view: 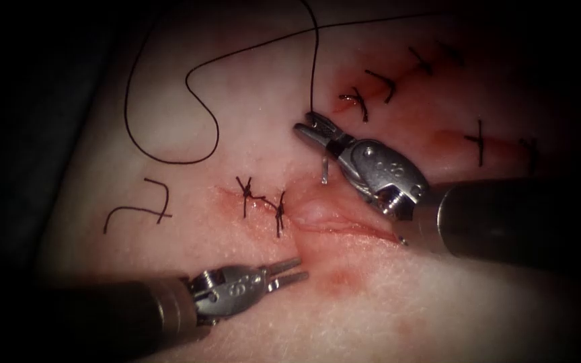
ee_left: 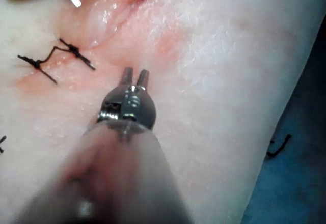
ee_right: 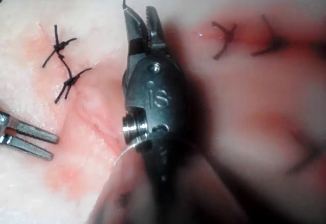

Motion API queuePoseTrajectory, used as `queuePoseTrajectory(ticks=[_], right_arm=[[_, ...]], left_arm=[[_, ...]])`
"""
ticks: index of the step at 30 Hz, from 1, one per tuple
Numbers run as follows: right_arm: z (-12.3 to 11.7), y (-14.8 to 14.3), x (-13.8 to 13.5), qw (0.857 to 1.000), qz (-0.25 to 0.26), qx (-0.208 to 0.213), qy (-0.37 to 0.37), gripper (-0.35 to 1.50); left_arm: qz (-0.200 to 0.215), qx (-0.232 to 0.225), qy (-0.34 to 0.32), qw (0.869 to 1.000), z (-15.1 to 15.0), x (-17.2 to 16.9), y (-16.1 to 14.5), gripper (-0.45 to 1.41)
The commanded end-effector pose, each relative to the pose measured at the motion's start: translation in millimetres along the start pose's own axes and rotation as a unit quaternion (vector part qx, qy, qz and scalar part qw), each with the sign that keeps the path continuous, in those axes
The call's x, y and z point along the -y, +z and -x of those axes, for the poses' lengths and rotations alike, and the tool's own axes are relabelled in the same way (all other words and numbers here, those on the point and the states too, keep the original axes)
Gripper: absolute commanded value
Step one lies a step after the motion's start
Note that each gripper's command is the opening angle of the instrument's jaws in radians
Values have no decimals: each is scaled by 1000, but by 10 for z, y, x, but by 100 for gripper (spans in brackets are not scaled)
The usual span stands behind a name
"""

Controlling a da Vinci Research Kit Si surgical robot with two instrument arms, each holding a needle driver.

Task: Wound Closure
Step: Push needle through tissue on top of incision

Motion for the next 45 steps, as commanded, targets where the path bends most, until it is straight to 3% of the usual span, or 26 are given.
queuePoseTrajectory(ticks=[1, 5, 12, 21, 31, 40, 45], right_arm=[[7, 6, 4, 1000, 5, 2, -2, -35], [6, 7, 3, 1000, 22, 11, -7, -35], [-1, 5, 1, 997, 55, 27, 57, -35], [6, -5, 16, 990, 35, 57, 124, -35], [4, -3, 14, 981, 20, 79, 178, -35], [45, -27, 50, 977, -23, 107, 181, -35], [44, -44, 70, 976, -41, 108, 185, -35]], left_arm=[[3, -1, -1, 1000, 3, -5, 8, -15], [4, -3, 1, 1000, -1, -8, 10, -15], [4, -4, -2, 1000, -1, 0, 26, -15], [4, 1, 0, 1000, 17, 31, 51, -15], [4, 2, 1, 1000, 21, 34, 55, -15], [4, 4, -2, 1000, 15, 30, 46, -15], [4, 5, -2, 1000, 16, 32, 45, -15]])
